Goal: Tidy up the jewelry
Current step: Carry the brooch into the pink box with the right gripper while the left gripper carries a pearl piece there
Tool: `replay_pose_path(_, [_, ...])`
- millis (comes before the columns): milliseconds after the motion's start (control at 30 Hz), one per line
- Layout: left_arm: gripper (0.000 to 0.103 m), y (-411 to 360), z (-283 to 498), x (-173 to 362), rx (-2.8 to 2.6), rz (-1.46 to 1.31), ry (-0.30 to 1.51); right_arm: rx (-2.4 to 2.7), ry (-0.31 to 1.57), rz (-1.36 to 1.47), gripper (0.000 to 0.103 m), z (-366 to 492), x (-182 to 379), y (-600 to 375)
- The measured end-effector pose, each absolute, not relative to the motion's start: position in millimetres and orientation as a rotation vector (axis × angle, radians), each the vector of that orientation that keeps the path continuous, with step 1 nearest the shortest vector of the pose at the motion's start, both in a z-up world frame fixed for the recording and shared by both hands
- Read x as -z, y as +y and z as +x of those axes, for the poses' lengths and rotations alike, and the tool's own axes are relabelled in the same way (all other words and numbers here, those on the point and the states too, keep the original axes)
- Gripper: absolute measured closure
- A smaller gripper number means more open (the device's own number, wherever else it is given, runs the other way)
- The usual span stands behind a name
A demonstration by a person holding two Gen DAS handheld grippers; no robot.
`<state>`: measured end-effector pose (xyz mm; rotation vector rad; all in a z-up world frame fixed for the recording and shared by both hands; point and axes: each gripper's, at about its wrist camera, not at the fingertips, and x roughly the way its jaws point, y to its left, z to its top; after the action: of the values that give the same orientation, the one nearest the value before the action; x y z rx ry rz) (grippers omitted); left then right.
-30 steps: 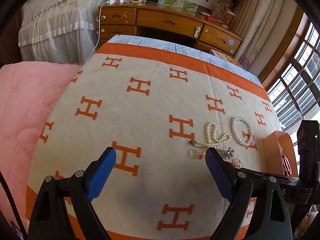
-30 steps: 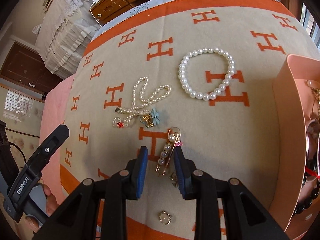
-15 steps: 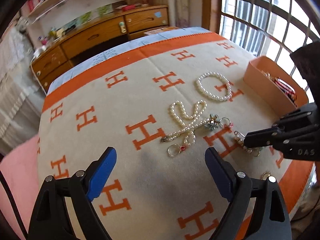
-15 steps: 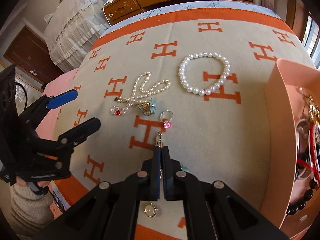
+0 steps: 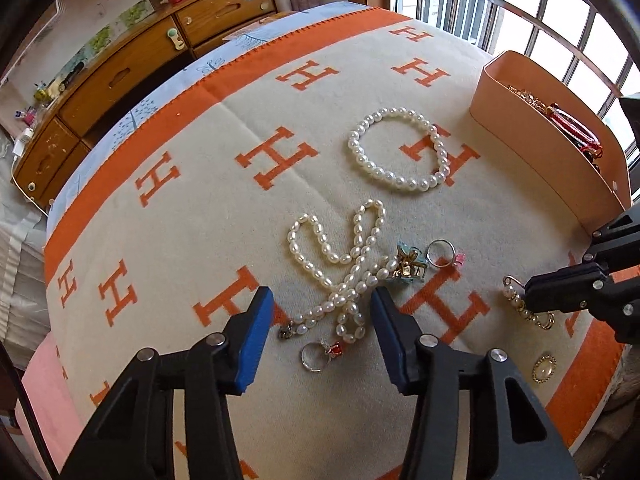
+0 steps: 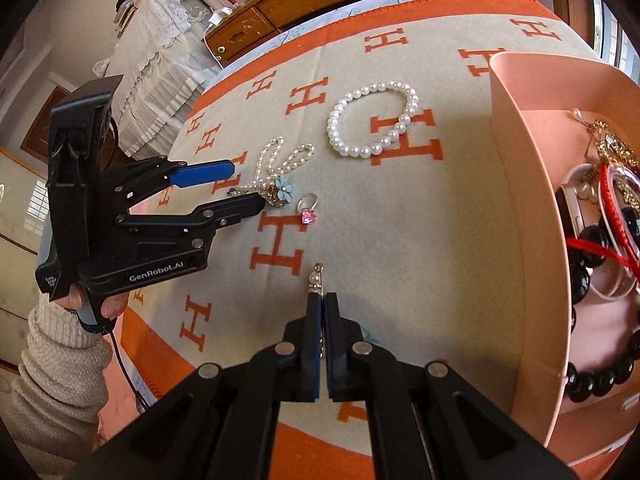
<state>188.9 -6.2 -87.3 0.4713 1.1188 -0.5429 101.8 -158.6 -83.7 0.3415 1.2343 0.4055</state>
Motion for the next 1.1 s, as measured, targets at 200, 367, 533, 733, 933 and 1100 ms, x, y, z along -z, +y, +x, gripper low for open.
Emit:
replay_pose_path(200, [0.096,-8.5,205.5,88.9,0.547,0.382,1.230,-0.421,1.218,0.327,0.102,97.5,82.3,-159.9])
replay_pose_path(367, [0.096,-0.4,209.5,80.7,0.491,0.272,1.245,-0.429,1.198,0.334,0.102,98.2,79.2,-158.6])
replay_pose_path(533, [0.096,19.0,207.6,49.4,0.434,0.105,1.231,-0.440,1.128,0.360,0.102,93.0,63.4,-166.4])
replay_pose_path(733, [0.096,23.7,189.0,-1.4,0.401,0.039,1.142,-0.449,1.019,0.436,0.102,82.8,36.2,-183.7])
replay_pose_path(933, [0.096,1.6,168.7,-61.8,0.437,-0.006,1.023,-0.401,0.892,0.482,0.102,66.8,1.7,-216.3])
replay_pose_path(1100, [0.096,-42.0,143.0,-95.9,0.558,-0.035,0.938,-0.315,0.794,0.512,0.102,50.0,-23.1,-254.1])
